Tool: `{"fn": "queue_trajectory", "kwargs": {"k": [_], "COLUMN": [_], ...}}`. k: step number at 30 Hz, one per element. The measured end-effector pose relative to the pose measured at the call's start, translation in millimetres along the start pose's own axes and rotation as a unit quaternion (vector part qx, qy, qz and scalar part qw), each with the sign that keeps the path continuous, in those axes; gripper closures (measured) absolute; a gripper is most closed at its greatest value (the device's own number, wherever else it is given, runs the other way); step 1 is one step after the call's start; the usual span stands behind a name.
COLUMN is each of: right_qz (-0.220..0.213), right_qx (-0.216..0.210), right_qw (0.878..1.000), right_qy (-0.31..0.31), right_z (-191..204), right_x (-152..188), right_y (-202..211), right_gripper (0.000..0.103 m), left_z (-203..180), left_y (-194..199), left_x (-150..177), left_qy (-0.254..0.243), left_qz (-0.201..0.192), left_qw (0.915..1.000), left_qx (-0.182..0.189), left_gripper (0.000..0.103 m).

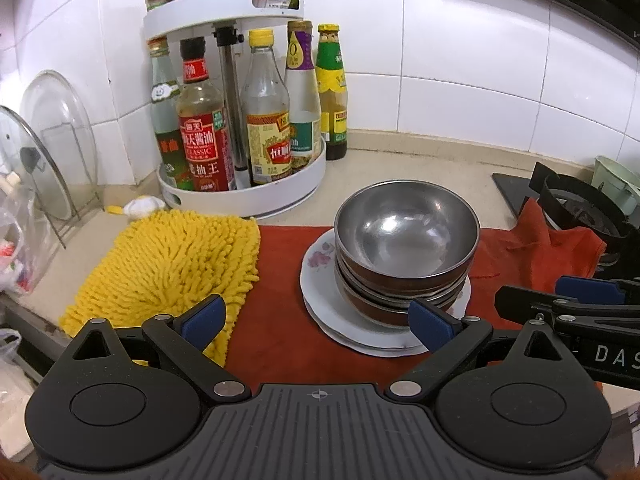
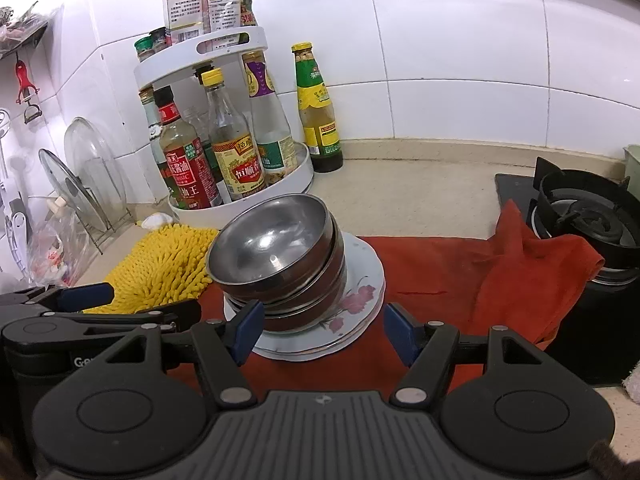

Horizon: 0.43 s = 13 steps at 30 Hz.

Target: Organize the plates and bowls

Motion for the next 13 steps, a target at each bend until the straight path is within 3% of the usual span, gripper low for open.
{"fn": "queue_trajectory", "kwargs": {"k": [13], "right_qz": [-0.002], "right_qx": [-0.003], "right_qw": [1.000], "right_qy": [0.000], "right_z": [1.1], "right_x": [-0.1], "right_y": [1.0], "right_gripper": [0.041], "left_z": [3.7], "left_y": [1.2], "left_x": [0.6], "left_qy": [0.001], "left_qz": [-0.016], "left_qw": [0.9998], "left_qx": [0.008], "left_gripper": [0.002]}}
Point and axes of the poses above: each gripper's, at about its wrist camera, not at the fingertips, and y roughly against the way its jaws point, z to its left, x to its underside, the point moved 5 cm from there along -y, roughly the way its jaws point, and after that the axes turned 11 degrees about z, right-handed, at the moved point
